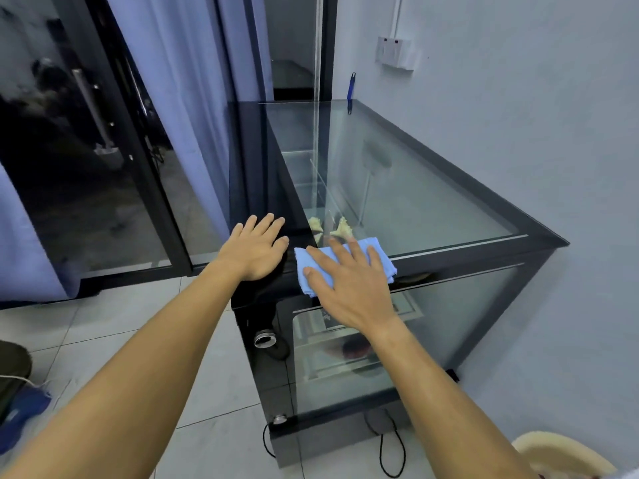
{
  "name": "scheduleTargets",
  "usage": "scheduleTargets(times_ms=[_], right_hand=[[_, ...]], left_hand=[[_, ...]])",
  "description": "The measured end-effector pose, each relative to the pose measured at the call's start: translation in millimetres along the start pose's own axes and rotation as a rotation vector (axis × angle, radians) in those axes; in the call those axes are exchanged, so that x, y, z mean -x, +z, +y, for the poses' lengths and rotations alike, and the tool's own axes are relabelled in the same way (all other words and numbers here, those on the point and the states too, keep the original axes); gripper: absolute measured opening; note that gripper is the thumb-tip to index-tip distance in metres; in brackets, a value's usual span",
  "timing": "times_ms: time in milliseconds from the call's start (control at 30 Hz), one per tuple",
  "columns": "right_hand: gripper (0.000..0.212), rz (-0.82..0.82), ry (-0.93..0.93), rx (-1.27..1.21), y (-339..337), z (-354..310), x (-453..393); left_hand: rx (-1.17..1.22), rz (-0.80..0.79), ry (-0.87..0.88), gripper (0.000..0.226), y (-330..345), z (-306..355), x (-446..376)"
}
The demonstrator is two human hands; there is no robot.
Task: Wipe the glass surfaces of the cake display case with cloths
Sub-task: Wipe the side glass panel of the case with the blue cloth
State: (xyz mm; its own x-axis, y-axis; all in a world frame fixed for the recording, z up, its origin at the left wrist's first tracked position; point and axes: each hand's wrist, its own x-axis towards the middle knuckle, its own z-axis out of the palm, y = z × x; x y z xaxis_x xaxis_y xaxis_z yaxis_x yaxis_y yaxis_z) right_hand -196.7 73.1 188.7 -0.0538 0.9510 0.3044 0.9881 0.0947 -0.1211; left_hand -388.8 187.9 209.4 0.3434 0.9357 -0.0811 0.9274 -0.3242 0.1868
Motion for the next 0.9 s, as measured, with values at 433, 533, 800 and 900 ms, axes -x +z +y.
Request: scheduleTargets(times_ms=[433,533,800,900], right_hand=[[0.063,0.064,0.073,0.008,2,-8,16],[0.062,0.169,0.078,-0.028,5,-7,43],[0.064,0.6,-0.075,-0.107,92,25,48],[0.064,0.741,-0.104,-0.077,115,30,30]], left_hand=[[0.003,0.052,-0.068,0.065,8,35,26],[0.064,0.126,-0.014,0.065,18,30,43],[-0.167,0.995,0.175,0.046,88,44,97],[-0.146,1.253,0.196,0.055,139,36,88]])
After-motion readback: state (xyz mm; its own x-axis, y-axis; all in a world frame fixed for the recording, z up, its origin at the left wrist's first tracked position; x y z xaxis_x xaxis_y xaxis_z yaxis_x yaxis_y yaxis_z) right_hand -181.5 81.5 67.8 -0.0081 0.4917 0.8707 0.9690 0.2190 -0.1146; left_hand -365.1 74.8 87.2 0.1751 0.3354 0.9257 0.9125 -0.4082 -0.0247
